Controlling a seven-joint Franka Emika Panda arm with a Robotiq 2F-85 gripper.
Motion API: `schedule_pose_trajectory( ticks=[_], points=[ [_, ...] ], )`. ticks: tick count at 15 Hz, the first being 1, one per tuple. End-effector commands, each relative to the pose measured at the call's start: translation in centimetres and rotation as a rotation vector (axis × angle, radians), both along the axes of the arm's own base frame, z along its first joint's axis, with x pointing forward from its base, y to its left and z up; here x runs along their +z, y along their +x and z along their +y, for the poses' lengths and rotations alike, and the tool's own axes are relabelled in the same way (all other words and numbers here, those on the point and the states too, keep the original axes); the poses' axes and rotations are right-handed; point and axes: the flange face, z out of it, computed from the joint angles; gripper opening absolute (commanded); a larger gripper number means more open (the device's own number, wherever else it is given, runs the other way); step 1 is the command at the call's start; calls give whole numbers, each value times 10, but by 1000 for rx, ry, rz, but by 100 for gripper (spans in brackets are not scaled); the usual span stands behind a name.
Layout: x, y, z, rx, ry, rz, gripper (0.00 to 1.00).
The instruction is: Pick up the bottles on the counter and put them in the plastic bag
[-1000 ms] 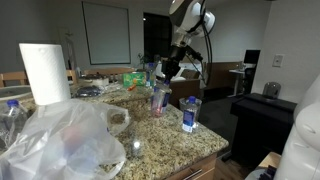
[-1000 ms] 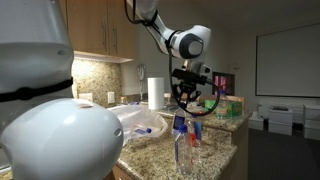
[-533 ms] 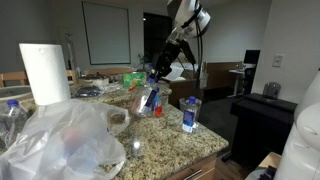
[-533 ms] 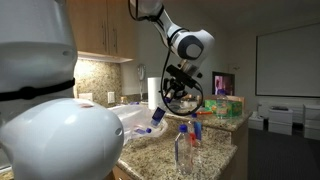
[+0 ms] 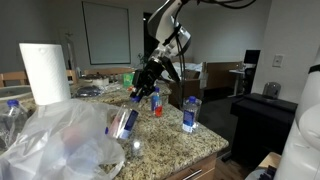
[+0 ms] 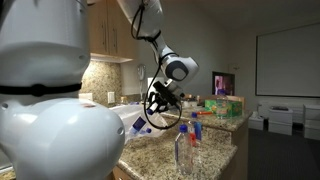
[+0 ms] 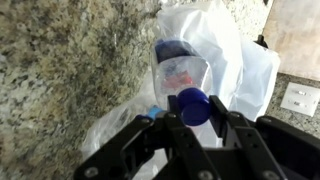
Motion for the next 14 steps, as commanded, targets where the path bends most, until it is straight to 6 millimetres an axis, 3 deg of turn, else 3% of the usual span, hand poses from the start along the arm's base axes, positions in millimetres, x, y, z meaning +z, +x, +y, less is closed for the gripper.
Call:
schedule_pose_trajectory(
  ticks=[1, 4, 8, 10, 11, 14],
  points=[
    [-44, 2, 23, 8, 52, 39, 10],
    [-67, 7, 34, -14, 102, 62, 10],
    [-74, 15, 37, -83, 185, 48, 10],
    [-74, 18, 35, -131, 209, 31, 10],
    [-57, 28, 37, -160, 214, 17, 10],
    [-47, 36, 38, -259, 228, -8, 9]
  ],
)
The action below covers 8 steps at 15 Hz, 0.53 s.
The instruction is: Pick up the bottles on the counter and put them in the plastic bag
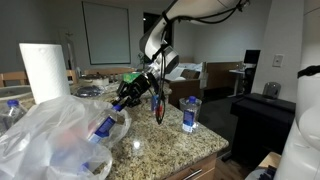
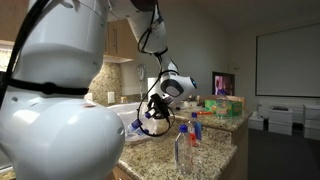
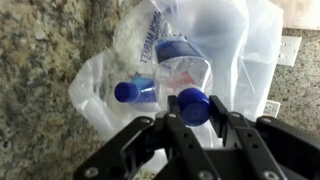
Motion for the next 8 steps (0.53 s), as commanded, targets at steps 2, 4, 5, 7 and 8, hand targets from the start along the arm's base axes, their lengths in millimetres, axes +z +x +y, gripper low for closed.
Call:
schedule_pose_trajectory(
  ticks=[2, 4, 5, 7, 8],
  points=[
    [14, 4, 9, -166, 47, -18, 9],
    [10, -3, 21, -234, 51, -20, 9],
    [6, -7, 29, -267, 40, -23, 9],
    [-5, -16, 48, -329, 16, -13, 9],
    [-12, -21, 57, -346, 8, -2, 9]
  ],
)
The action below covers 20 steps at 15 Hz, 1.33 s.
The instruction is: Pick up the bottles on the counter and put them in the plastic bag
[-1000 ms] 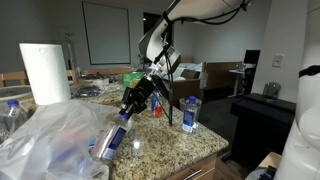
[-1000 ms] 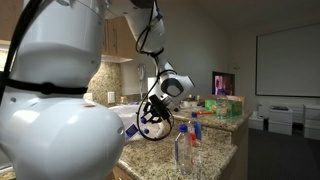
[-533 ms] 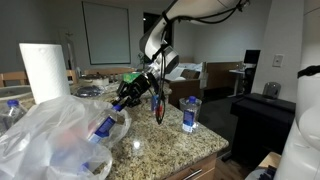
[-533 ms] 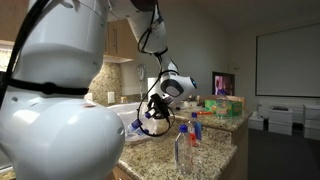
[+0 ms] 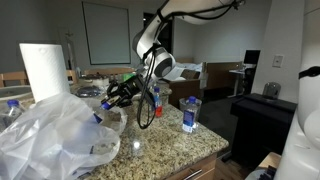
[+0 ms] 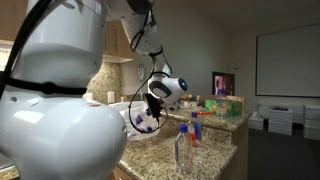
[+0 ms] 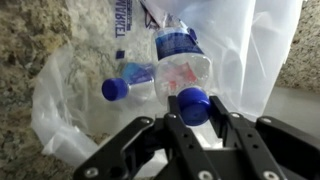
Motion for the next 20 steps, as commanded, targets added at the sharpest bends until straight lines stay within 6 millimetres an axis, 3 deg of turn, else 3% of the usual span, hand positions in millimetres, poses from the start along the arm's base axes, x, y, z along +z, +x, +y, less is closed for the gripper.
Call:
schedule_pose_trajectory(
  ticks=[1, 6, 11, 12, 13, 14, 20],
  points=[
    [-14, -25, 30, -89, -24, 40, 9],
    [-46, -47, 64, -98, -32, 120, 9],
    [-65, -50, 77, -65, -43, 162, 10],
    [-66, -49, 79, -57, -40, 162, 18],
    [-66, -48, 80, -53, -40, 163, 43],
    [-64, -47, 80, -48, -36, 159, 60],
    [-67, -47, 64, -26, -79, 162, 97]
  ],
)
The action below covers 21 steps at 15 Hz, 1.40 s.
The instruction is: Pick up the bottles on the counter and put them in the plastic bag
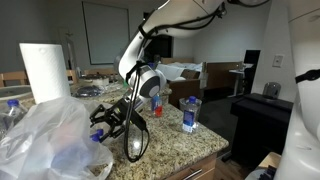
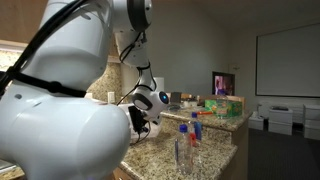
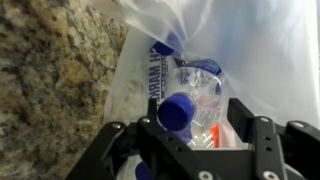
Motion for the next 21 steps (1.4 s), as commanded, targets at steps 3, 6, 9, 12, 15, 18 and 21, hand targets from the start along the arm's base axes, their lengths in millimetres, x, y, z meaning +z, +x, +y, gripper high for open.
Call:
schedule_pose_trajectory(
  ticks=[3, 6, 9, 12, 15, 18, 21],
  points=[
    [23, 8, -30, 22, -71, -11, 100],
    [48, 10, -55, 118, -121, 11, 100],
    [86, 11, -76, 286, -186, 45, 100],
    [136, 20, -108, 427, -325, 4, 100],
    [184, 33, -140, 548, -481, -83, 100],
    [207, 49, -163, 639, -635, -126, 100],
    [211, 63, -182, 687, -809, -183, 100]
  ],
)
